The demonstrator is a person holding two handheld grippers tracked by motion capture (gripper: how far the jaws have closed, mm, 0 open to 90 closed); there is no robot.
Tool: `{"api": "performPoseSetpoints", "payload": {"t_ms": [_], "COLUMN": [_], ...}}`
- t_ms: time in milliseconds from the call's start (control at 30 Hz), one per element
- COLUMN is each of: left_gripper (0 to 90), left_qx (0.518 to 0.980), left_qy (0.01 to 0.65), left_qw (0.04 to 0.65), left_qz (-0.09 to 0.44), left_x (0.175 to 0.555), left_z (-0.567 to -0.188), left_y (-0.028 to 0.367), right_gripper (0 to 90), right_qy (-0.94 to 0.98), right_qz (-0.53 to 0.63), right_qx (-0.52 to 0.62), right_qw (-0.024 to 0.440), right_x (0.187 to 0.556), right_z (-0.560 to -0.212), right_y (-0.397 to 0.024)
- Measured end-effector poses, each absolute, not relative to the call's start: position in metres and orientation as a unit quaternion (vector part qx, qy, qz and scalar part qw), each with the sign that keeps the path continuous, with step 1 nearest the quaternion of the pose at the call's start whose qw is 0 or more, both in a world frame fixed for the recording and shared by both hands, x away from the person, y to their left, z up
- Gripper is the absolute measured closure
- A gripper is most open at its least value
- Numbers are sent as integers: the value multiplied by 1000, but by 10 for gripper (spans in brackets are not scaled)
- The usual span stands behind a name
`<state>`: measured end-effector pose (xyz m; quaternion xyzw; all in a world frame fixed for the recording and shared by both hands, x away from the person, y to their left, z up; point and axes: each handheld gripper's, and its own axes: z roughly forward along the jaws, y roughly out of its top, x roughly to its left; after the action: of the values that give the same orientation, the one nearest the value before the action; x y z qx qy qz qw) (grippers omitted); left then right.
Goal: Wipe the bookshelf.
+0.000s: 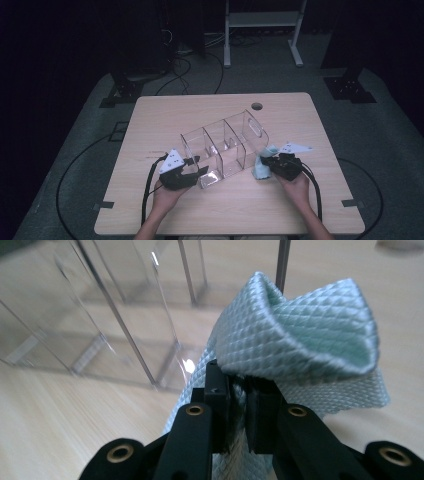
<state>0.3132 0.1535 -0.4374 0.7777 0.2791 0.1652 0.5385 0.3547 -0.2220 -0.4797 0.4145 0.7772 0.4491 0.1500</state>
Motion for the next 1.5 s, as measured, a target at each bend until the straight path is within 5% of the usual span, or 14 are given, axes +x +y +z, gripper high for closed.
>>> {"api": "performPoseSetpoints", "payload": {"t_ms": [567,700,1033,1500], "left_gripper": [475,476,475,473], "left_qx": [778,776,776,777], "left_qy": [279,280,279,280], "left_qw": [538,539,542,540], "left_qz": [166,166,163,165], "left_x": [313,313,312,312], "left_z": [-438,-438,-438,-438], "left_y": [151,150,145,142], "right_gripper": [818,819,819,819], "right_qy": [755,763,772,803], "right_qz": [481,478,517,458], "right_qx": [411,408,329,357], "right_qw": [172,149,169,136], "right_x": [351,348,328,340], "right_z": [-460,-466,-424,-468], "right_y": [-229,-223,-186,-180]}}
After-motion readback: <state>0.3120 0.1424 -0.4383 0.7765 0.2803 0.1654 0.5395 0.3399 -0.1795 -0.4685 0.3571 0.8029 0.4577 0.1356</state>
